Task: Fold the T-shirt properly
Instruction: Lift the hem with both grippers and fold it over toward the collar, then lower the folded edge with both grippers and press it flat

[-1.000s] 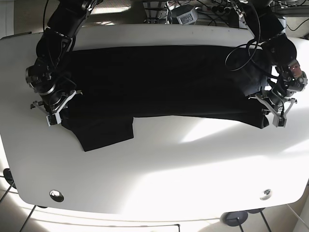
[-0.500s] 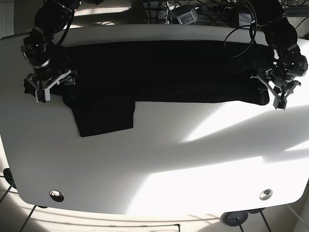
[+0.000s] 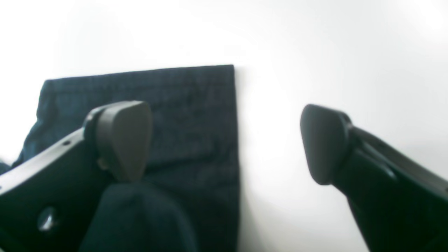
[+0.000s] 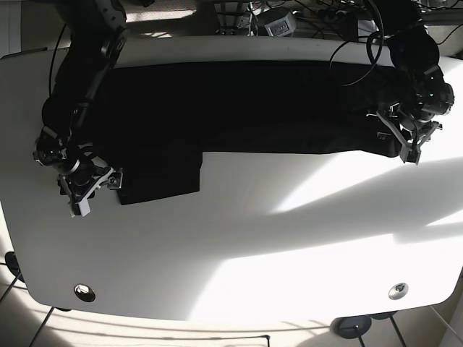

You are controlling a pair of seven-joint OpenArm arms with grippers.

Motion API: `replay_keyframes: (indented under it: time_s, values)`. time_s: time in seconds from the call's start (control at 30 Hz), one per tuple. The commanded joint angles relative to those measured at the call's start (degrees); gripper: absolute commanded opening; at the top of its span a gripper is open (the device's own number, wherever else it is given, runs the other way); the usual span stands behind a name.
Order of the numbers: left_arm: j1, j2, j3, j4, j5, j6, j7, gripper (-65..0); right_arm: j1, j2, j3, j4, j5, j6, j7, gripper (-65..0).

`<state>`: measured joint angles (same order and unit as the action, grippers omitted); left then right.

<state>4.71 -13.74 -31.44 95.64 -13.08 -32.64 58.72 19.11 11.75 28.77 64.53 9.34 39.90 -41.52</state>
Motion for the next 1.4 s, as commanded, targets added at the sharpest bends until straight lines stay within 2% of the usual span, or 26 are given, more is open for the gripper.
replay_keyframes:
  time_s: [0.03,0.2,0.27,0.3,0.47,0.6,0.63,0.7,0.77,0.9,1.03,1.2,1.27,1.4]
  values:
    - [0.7,-0.9,-1.8,0.1,-0.4,0.0,-0.9,-33.2,2.2,1.4,-0.1,-4.2,1.0,0.10,3.1,0.0]
    - [2.3,-0.9,-2.9,0.0,-0.4,0.0,-0.9,-33.2,1.1,1.0,-5.7,-5.9,1.1,0.10,3.8,0.0]
    - [2.8,-0.9,-2.9,0.0,-0.4,0.0,-1.0,-33.2,0.5,-0.5,-7.1,-5.9,1.1,0.10,3.8,0.0]
    - [2.8,-0.9,-2.9,0.0,-0.4,0.0,-1.0,-33.2,0.4,-1.1,-7.4,-5.9,1.1,0.10,3.8,-2.5]
    - [2.8,-0.9,-2.9,-0.1,-0.4,0.0,-1.0,-33.2,-0.3,-2.1,-7.5,-5.9,1.1,0.10,3.8,-29.3]
    - [2.8,-0.9,-2.7,-0.2,-0.4,0.0,-1.1,-33.2,0.0,-2.8,-7.5,-5.7,1.1,0.10,5.4,-61.4]
    - [2.8,-0.9,-2.7,-0.2,-0.3,0.0,-1.1,-33.2,0.0,-2.8,-7.5,-5.2,1.2,0.10,5.7,-62.9]
    - [2.8,-0.9,-2.7,-1.8,-0.3,0.0,-1.1,-33.2,-0.8,-2.8,-6.9,-0.5,1.8,0.10,5.4,-63.3]
    - [2.8,-1.0,-2.8,-3.7,-0.4,0.0,-1.1,-33.2,-4.6,-3.3,-6.8,10.8,1.8,0.10,2.4,-63.3]
    - [2.9,-1.0,-2.8,-4.1,-0.1,0.0,-4.4,-33.2,-11.4,-6.2,-1.8,33.2,2.7,0.10,-10.8,-63.3]
    - [2.9,-1.0,-2.7,-4.1,-0.1,0.0,-4.5,-33.2,-17.8,-6.6,0.3,47.0,5.9,0.10,-19.4,-63.3]
    - [2.9,-1.0,-2.6,-4.1,-0.1,0.0,-4.5,-33.2,-22.9,-7.4,6.3,50.9,11.4,0.10,-24.9,-63.3]
    - [2.8,-1.0,-2.6,-4.1,-0.1,0.0,-4.5,-33.2,-24.3,-7.4,8.7,50.8,11.8,0.10,-25.1,-63.1]
    - [2.8,-1.3,-2.6,-4.1,-0.1,0.0,-4.5,-33.2,-27.9,-7.2,9.1,50.7,11.6,0.10,-25.1,-62.5]
